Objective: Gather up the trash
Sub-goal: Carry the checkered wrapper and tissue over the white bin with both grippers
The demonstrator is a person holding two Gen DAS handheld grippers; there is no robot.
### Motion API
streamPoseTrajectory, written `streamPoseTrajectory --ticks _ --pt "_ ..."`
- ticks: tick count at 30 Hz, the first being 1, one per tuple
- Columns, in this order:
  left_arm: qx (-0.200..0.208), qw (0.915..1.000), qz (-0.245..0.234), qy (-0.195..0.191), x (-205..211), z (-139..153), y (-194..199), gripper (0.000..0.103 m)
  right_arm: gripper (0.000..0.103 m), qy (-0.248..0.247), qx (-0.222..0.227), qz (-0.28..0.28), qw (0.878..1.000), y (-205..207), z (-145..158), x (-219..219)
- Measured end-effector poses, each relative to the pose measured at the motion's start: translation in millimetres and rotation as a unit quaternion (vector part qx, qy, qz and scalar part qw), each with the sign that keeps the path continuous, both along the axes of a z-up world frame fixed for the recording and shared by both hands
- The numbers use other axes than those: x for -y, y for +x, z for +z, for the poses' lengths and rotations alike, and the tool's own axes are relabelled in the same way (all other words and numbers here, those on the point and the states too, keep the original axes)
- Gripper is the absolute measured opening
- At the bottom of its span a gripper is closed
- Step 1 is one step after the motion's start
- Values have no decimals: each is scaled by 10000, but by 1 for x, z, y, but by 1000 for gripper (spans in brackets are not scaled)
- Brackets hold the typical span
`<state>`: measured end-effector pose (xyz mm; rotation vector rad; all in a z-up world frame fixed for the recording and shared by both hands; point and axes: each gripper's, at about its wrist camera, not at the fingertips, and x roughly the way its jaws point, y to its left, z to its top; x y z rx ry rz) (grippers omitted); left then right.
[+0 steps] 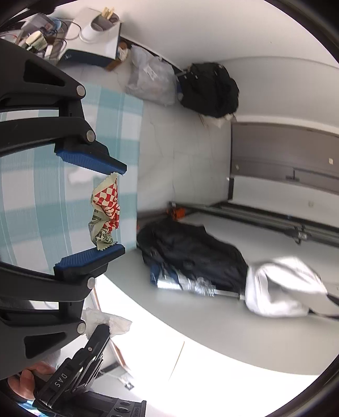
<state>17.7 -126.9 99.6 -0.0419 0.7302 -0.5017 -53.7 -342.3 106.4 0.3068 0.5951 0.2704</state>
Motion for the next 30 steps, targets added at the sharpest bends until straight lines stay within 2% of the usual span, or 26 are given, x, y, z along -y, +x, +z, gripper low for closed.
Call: streamPoseTrajectory --ticks 8,13,22,30 --pt "208 9973 -629 -305 48 26 -29 50 5 58 352 -619 9974 -53 42 59" --pt "129 9928 -1110 -432 88 29 -39 50 5 -4 386 -1046 9938 -80 50 97" --pt "-194 9814 -1837 -521 165 8 -45 50 5 -114 31 -1946 9808 -112 15 162" --pt "-787 9713 -2197 -467 219 -28 -37 50 5 -48 -465 -2571 9652 -130 -38 218"
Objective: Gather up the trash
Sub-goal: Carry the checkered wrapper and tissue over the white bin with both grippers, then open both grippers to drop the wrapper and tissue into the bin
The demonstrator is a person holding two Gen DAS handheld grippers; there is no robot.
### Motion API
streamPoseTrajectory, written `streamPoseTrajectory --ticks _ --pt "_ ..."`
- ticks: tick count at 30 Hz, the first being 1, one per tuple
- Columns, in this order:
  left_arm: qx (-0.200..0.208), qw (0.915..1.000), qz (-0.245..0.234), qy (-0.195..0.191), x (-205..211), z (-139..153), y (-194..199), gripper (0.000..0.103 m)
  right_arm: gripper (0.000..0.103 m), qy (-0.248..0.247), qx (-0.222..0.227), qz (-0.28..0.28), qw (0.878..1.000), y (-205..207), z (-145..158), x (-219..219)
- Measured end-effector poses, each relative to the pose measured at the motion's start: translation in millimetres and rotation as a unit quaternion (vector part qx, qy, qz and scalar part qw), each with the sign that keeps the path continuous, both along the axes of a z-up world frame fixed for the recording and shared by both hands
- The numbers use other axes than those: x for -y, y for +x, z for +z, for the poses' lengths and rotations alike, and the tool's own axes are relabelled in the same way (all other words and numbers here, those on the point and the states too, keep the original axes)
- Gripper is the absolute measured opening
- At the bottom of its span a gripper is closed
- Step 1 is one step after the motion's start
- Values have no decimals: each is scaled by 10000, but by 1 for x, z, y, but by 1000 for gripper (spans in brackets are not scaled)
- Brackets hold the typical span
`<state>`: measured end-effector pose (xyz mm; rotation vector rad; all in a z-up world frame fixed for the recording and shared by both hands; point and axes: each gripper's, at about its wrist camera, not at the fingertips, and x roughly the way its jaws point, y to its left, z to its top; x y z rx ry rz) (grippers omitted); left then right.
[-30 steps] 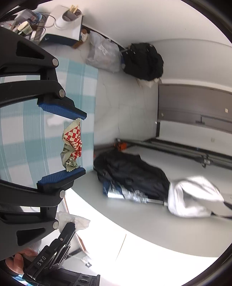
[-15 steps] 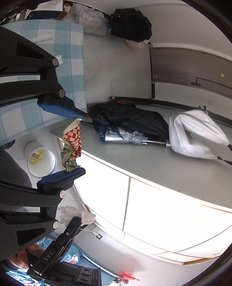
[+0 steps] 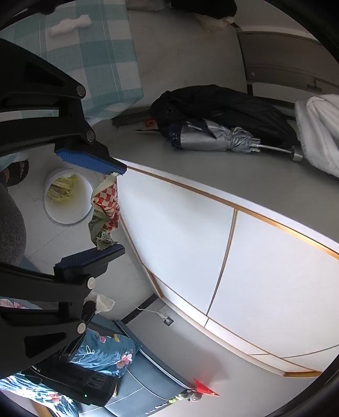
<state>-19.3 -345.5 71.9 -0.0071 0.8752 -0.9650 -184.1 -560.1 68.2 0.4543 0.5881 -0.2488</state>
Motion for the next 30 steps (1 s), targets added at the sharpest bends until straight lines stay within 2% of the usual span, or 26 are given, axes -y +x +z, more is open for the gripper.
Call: streamPoseTrajectory --ticks 6,10,13,18,20,23,30 --pt "-233 9972 -445 556 48 -42 14 50 5 362 -432 -393 9976 -2 -53 38" --pt "-508 9932 -689 786 71 -70 26 50 5 629 -716 -509 9941 5 -91 51" --pt "-797 9864 -1018 1012 93 -97 26 50 5 796 -903 -531 9913 11 -117 56" --pt "-1158 9686 -1531 1579 129 -149 18 50 5 1114 -1168 -544 9854 26 -158 65" --pt "-1287 9633 -1572 1756 138 -168 18 50 5 1275 -1255 -534 9824 32 -174 71" --pt "-1740 9537 -1606 1855 145 -194 28 50 5 1423 -1403 -519 9785 43 -197 72" --pt "-2094 9361 -1621 2316 168 -242 31 50 5 1831 -1751 -442 9664 58 -246 74"
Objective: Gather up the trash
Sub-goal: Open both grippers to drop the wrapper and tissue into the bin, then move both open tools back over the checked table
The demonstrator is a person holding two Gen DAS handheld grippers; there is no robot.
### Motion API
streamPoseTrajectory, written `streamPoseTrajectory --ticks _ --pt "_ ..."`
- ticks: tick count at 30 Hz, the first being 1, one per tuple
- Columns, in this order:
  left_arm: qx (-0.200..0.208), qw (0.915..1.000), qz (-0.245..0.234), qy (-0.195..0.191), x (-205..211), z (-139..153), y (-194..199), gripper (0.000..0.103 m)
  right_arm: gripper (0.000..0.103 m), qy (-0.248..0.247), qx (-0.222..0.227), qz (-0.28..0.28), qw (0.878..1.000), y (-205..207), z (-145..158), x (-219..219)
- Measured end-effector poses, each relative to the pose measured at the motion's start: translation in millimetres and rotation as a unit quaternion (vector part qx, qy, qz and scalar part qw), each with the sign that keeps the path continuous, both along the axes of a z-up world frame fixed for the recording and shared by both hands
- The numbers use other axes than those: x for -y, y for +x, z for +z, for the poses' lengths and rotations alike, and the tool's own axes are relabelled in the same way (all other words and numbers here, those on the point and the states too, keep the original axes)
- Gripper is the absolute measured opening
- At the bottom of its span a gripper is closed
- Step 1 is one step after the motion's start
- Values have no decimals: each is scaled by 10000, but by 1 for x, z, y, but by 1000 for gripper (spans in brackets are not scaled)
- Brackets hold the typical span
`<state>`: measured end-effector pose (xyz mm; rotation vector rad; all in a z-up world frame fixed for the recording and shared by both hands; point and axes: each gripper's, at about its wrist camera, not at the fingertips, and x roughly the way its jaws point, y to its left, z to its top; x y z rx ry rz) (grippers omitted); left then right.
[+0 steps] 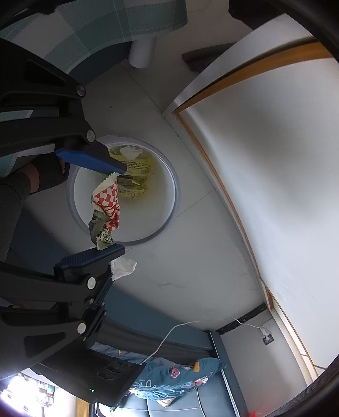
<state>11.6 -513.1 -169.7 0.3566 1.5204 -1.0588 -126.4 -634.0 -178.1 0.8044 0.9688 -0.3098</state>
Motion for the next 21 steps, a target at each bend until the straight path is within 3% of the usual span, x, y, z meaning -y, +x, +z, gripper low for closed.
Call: streamPoseTrajectory --ticks 7,16,19,21 --pt "-641 9973 92 351 13 -35 -4 50 6 386 -342 -92 9986 -1 -40 -1" --pt "-734 9955 106 591 19 -45 -1 54 10 667 -503 -78 9965 10 -62 -10" --pt "-691 9954 228 624 21 -44 3 67 18 723 -569 -118 9957 11 -67 -11" --pt "-704 9960 246 499 22 -44 3 71 31 744 -620 -139 9952 11 -69 -10"
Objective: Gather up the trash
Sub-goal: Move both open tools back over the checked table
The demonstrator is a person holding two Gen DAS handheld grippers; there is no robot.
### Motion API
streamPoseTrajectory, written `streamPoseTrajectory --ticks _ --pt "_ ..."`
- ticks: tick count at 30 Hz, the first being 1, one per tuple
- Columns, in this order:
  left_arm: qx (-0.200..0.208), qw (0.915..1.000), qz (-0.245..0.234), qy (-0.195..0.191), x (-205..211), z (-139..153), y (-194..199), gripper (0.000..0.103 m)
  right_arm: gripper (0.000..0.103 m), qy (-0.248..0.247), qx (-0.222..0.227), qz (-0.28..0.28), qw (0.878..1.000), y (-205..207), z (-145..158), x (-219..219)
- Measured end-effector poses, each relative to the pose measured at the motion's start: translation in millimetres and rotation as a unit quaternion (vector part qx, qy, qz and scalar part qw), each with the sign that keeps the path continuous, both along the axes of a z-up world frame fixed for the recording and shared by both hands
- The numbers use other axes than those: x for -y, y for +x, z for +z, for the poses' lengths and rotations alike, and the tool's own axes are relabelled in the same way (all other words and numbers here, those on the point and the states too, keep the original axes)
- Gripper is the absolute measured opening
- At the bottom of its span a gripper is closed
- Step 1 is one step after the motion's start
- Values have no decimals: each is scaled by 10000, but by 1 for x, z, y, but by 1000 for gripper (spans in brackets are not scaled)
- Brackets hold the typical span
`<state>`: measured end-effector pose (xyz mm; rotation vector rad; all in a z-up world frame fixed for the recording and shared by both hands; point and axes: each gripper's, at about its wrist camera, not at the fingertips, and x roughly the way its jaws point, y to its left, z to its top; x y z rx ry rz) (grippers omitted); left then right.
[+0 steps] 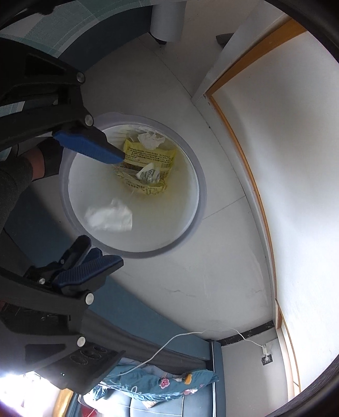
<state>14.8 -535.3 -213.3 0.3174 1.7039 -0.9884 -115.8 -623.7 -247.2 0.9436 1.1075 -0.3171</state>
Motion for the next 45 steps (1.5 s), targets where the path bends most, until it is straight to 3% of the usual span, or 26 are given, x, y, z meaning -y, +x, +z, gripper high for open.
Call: streamPoseTrajectory --ticks 5,12,14,18,22,27,29,33,37,39,42,45 --pt "244 9996 -85 77 -6 8 -1 73 44 27 19 -18 10000 -2 1 -6" --pt "1094 9939 -166 -2 -24 46 -9 74 50 -108 151 -192 9996 -14 25 -2" --pt "1449 9893 -152 71 -33 59 -11 74 50 -199 231 -249 9992 -18 40 3" --pt "1892 9813 167 -324 -61 99 -9 74 50 -480 471 -299 9973 -24 81 8" --pt "2077 9744 613 -606 -92 140 -6 75 54 -866 779 -302 9927 -29 128 3" --pt "2485 9576 1044 -1017 -135 189 -10 75 55 -1403 1262 -271 9817 -40 200 -7" --pt "2568 9480 1252 -1402 -159 212 -12 75 60 -1651 1476 -196 9750 -41 227 -16" --pt "3138 9192 1677 -1688 -202 244 -17 75 61 -2098 1861 -56 9599 -41 277 -39" --pt "3445 8963 2110 -1831 -249 270 -17 76 69 -2374 2301 104 9437 -39 322 -71" --pt "3533 8841 2363 -1940 -272 280 -14 83 71 -2474 2461 257 9368 -35 338 -91" --pt "3818 8616 2745 -1910 -301 292 -11 84 74 -2552 2731 544 9259 -29 358 -123" --pt "3945 8468 3041 -1864 -331 298 -7 85 75 -2615 2994 868 9135 -19 375 -159"
